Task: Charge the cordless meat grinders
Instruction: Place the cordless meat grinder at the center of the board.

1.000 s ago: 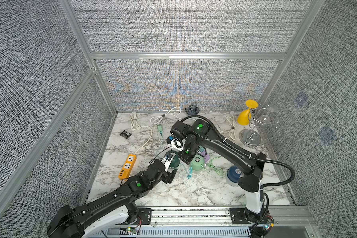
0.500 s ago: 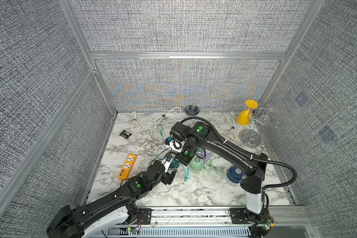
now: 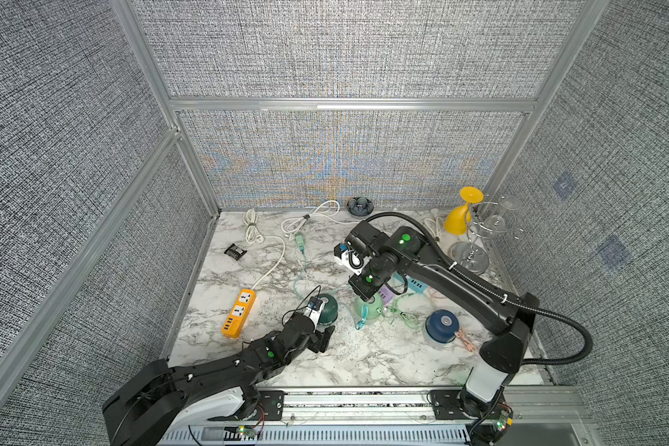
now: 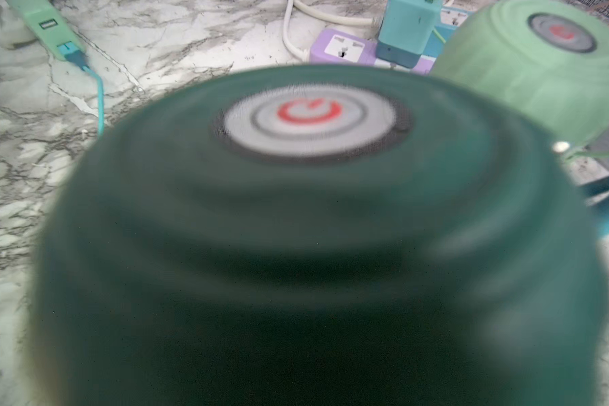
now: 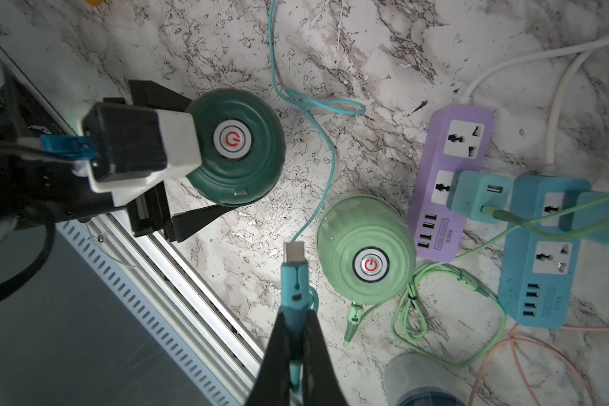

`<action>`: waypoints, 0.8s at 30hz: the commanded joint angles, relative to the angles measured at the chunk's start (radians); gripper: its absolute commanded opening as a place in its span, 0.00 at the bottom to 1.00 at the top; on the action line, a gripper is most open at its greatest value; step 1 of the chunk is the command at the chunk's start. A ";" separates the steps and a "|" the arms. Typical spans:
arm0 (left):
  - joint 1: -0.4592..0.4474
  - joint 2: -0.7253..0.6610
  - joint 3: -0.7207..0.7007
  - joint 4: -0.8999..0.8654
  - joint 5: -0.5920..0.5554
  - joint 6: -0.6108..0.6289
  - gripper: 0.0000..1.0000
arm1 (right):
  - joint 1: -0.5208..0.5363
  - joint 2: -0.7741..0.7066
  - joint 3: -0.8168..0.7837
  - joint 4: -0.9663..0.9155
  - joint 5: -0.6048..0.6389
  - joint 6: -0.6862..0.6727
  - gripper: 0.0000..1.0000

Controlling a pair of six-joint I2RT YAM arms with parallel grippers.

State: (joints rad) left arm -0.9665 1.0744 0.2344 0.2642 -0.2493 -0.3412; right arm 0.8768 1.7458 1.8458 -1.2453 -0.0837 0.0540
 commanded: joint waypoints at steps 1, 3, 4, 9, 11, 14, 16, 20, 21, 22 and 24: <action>-0.015 0.053 -0.010 0.170 -0.045 -0.012 0.56 | -0.004 -0.015 -0.011 0.023 0.002 0.009 0.00; -0.025 0.070 -0.033 0.189 -0.053 -0.022 0.57 | -0.005 -0.021 -0.018 0.028 0.001 0.007 0.00; -0.029 0.071 -0.046 0.191 -0.055 -0.031 0.58 | -0.007 -0.025 -0.021 0.030 0.000 0.007 0.00; -0.055 0.049 -0.116 0.165 -0.096 -0.077 0.71 | -0.013 -0.024 -0.017 0.035 -0.004 -0.002 0.00; -0.062 0.023 -0.145 0.142 -0.123 -0.100 0.90 | -0.013 -0.018 -0.010 0.031 -0.007 -0.005 0.00; -0.073 -0.019 -0.171 0.129 -0.155 -0.110 0.99 | -0.013 -0.012 -0.001 0.029 -0.019 -0.006 0.00; -0.074 -0.043 -0.175 0.120 -0.163 -0.099 0.99 | -0.013 -0.008 0.002 0.029 -0.024 -0.005 0.00; -0.074 -0.052 -0.168 0.113 -0.177 -0.077 0.99 | -0.013 -0.003 0.010 0.025 -0.036 -0.002 0.00; -0.074 -0.045 -0.167 0.120 -0.178 -0.074 0.99 | -0.013 -0.003 0.010 0.026 -0.038 -0.002 0.00; -0.074 -0.036 -0.161 0.124 -0.180 -0.071 0.99 | -0.013 -0.003 0.010 0.025 -0.038 0.000 0.00; -0.074 -0.009 -0.148 0.132 -0.176 -0.065 0.99 | -0.013 -0.003 0.011 0.023 -0.040 0.000 0.00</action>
State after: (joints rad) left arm -1.0389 1.0462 0.0731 0.3851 -0.4049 -0.4213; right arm 0.8639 1.7428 1.8515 -1.2209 -0.1108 0.0532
